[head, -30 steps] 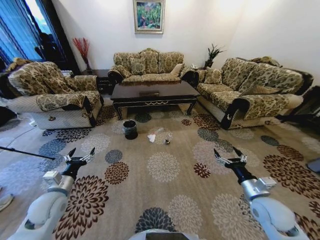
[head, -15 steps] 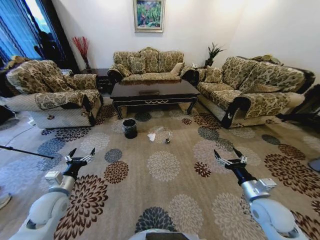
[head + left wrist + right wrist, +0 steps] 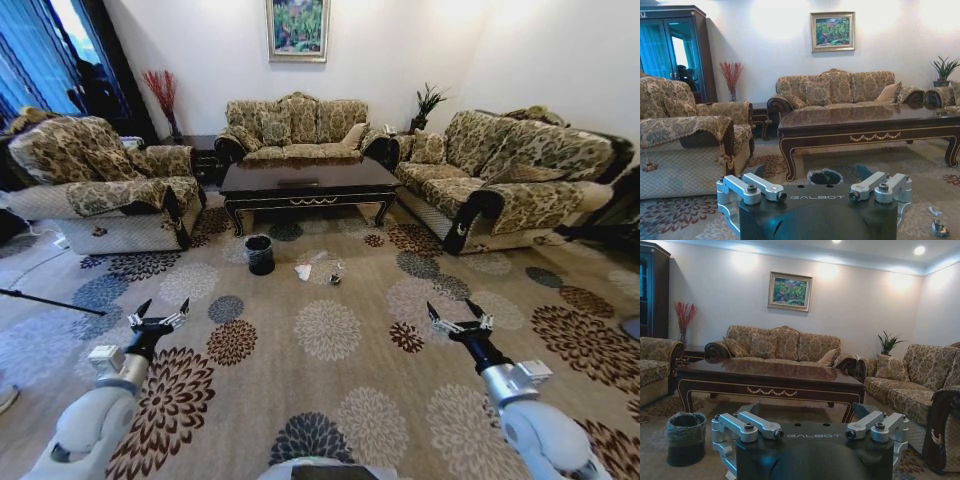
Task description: Move to the front of the table and pick up the trash from the floor, then place it into the trash bin.
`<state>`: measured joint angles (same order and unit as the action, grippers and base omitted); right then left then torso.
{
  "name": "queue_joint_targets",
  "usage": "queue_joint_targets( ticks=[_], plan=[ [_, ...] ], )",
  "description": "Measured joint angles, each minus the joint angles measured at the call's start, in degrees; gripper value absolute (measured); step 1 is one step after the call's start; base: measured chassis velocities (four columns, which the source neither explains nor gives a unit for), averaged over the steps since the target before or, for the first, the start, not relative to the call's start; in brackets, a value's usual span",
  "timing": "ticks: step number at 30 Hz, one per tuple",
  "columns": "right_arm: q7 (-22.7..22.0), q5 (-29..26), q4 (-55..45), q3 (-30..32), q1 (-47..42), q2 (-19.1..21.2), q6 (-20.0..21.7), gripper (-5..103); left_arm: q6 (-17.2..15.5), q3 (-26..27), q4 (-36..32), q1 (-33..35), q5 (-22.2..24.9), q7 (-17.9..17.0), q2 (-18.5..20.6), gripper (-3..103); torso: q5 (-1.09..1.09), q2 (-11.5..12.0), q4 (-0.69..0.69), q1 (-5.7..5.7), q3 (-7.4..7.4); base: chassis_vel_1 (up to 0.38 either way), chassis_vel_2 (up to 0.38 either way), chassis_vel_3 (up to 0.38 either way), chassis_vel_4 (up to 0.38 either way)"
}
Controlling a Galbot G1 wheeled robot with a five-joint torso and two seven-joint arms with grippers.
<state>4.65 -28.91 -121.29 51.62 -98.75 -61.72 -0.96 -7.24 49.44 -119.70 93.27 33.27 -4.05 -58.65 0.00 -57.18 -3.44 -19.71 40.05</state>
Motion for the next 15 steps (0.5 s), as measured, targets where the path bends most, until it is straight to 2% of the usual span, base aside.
queue_joint_targets(
  ticks=[15],
  plan=[
    [0.08, 0.51, 0.47, -0.09, -0.25, -0.41, -0.37, 100, 0.00, 0.01, 0.01, -0.06, 0.93, -0.20, 0.25, 100, 0.00, 4.08, 0.00, 1.77, -2.31, 0.000, 0.000, 0.000, 0.000]
  ],
)
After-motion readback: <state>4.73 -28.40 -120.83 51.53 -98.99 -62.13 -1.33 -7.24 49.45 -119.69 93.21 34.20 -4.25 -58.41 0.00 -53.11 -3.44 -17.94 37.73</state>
